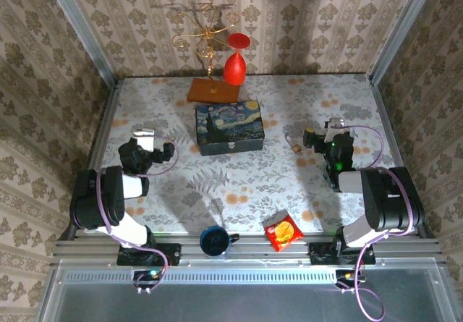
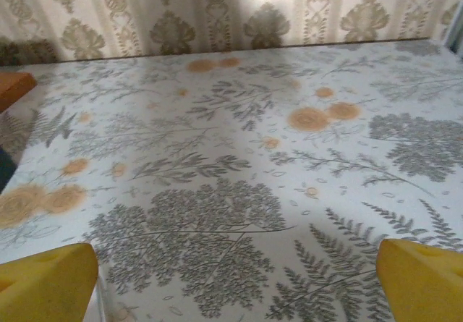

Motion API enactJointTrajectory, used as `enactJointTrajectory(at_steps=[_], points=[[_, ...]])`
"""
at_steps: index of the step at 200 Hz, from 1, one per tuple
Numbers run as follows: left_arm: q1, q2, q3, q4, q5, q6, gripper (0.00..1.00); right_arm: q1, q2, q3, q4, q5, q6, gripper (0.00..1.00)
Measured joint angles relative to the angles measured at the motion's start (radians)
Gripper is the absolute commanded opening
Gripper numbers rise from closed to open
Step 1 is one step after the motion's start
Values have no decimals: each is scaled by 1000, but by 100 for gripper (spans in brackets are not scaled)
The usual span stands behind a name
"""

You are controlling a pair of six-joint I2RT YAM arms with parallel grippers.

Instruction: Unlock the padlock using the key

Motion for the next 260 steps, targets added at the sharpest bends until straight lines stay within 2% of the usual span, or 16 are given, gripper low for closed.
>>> enactJointTrajectory(at_steps=[52, 130, 260], points=[[0, 0, 0, -3, 0, 0, 100, -3, 0, 0, -59, -30, -5, 100], [0, 0, 0, -3, 0, 0, 100, 26, 0, -16, -50, 134, 11, 100], [0, 0, 0, -3, 0, 0, 100, 26, 0, -16, -50, 152, 11, 100]])
